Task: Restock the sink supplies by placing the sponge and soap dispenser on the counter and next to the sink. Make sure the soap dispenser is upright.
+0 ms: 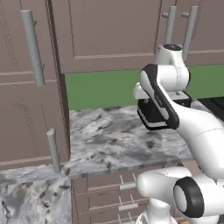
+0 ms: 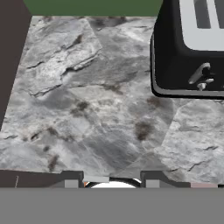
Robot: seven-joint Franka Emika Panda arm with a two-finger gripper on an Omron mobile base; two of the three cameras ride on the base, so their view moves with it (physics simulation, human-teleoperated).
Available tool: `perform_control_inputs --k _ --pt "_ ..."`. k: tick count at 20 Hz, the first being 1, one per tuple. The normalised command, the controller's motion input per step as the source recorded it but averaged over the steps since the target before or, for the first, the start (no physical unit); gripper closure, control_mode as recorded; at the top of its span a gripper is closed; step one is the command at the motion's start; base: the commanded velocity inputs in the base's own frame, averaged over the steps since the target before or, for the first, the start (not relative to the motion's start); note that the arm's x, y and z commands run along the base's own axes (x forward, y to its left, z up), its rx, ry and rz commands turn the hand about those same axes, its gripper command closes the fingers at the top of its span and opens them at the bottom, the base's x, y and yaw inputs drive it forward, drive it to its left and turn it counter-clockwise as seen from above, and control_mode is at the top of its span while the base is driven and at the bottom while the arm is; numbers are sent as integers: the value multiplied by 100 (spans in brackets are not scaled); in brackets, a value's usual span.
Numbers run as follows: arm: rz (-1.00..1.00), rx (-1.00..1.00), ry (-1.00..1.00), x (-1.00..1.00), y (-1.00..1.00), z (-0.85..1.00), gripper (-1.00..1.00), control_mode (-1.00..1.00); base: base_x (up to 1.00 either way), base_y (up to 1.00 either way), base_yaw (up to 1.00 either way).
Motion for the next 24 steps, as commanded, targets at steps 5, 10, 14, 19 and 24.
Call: perform_control_inputs --k 5,10,14,19,24 --pt "0 0 -1 -5 0 0 -100 100 -48 -5 -1" --pt "0 0 0 0 0 0 -100 100 -100 0 -4" --pt "0 0 0 0 0 0 -100 100 -77 -6 -4" --pt "0 0 0 0 0 0 -100 100 -23 -46 0" --pt "0 0 0 0 0 0 -100 100 0 -83 0"
